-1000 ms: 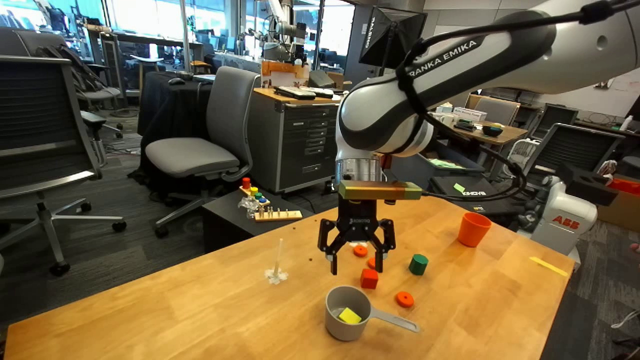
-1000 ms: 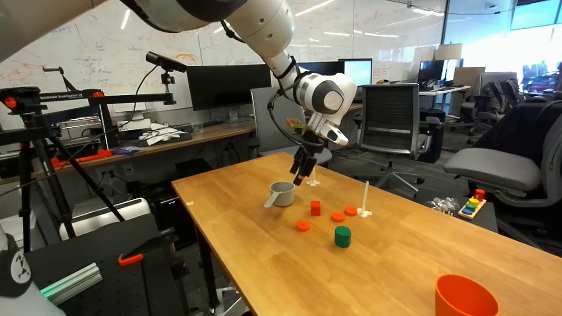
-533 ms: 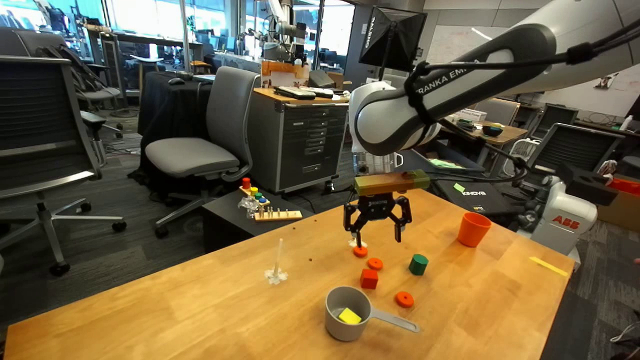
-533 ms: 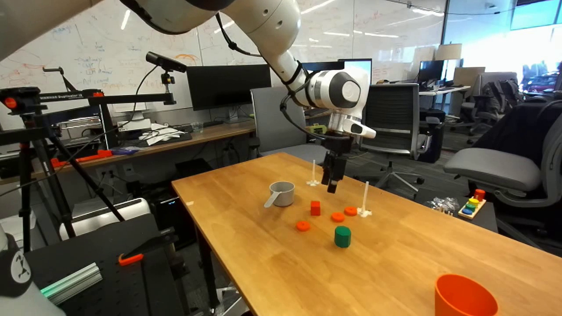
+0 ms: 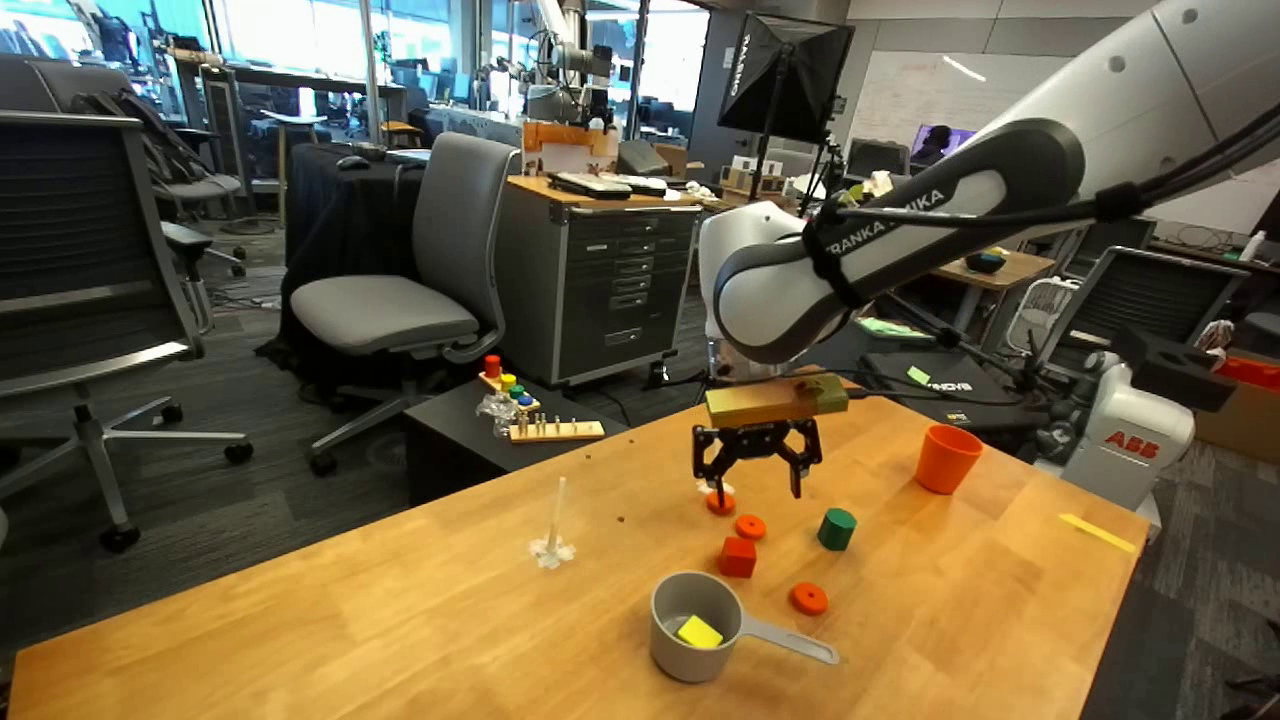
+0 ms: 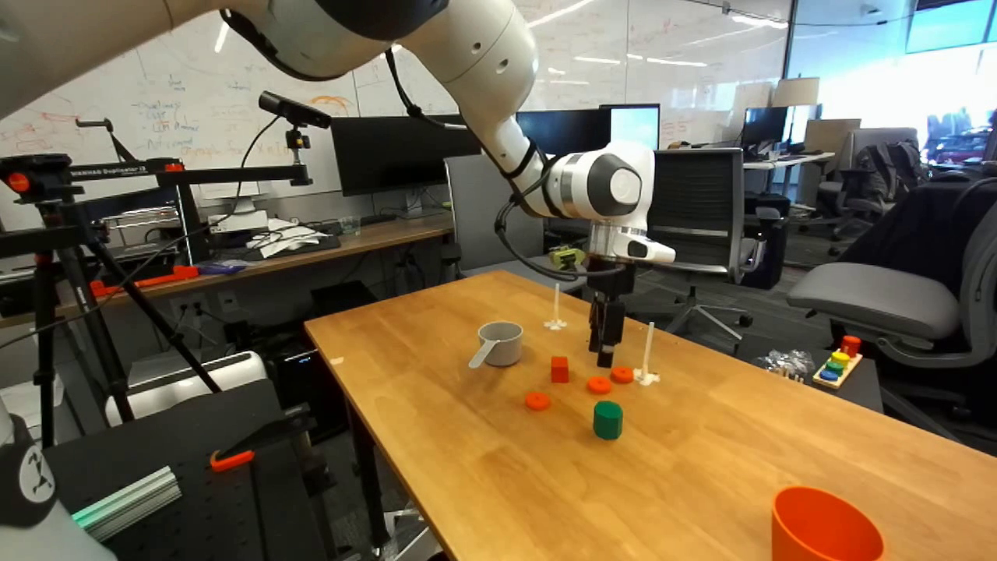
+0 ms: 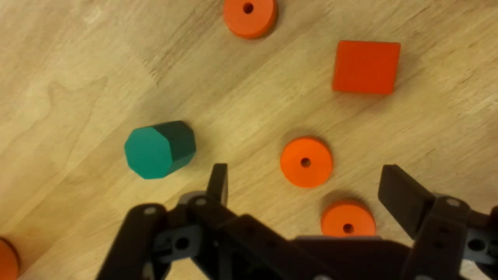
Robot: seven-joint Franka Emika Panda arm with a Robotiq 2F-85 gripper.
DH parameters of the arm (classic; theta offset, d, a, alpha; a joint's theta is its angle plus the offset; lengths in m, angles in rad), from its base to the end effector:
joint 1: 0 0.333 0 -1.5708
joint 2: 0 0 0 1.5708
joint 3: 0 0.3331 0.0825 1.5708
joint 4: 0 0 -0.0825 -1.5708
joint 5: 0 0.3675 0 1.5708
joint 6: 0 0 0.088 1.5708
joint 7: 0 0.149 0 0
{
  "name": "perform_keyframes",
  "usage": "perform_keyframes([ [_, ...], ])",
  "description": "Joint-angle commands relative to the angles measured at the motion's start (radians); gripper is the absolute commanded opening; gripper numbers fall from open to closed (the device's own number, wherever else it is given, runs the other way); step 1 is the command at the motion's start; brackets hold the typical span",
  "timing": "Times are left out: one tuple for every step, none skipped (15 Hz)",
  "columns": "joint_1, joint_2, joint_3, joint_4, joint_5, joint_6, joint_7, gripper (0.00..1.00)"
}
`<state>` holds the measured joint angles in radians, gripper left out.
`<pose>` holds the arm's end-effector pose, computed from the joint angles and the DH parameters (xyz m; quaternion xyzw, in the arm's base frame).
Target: Move the orange cup to the right, place the orange, yellow and green blocks in the grey measuring cup
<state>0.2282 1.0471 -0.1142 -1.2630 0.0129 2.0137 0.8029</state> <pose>0.6922 0.0949 0.0764 0.9360 -0.3174 -0.1086 0.1067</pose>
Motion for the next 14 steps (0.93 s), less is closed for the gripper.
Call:
perform_keyframes([
  [0.016,0.028,-0.002,0.008,-0.015,0.034,0.058,1.00],
  [0.019,0.033,0.000,0.007,-0.015,0.042,0.065,1.00],
  [0.023,0.038,0.002,0.006,-0.014,0.047,0.072,1.00],
  [0.027,0.041,0.002,0.004,-0.015,0.055,0.078,1.00],
  [0.033,0.041,0.002,0.000,-0.017,0.062,0.085,1.00],
  [0.039,0.043,0.003,-0.001,-0.018,0.067,0.091,1.00],
  [0.044,0.045,0.003,-0.002,-0.019,0.073,0.096,1.00],
  [0.050,0.045,0.003,-0.004,-0.019,0.078,0.103,1.00],
  [0.055,0.047,0.004,-0.005,-0.020,0.080,0.108,1.00],
  [0.060,0.048,0.004,-0.007,-0.020,0.084,0.113,1.00],
  [0.063,0.049,0.005,-0.008,-0.020,0.086,0.118,1.00],
  [0.064,0.049,0.007,-0.010,-0.018,0.087,0.121,1.00],
  [0.065,0.049,0.007,-0.014,-0.017,0.091,0.125,1.00],
  [0.063,0.047,0.010,-0.021,-0.013,0.094,0.126,1.00],
])
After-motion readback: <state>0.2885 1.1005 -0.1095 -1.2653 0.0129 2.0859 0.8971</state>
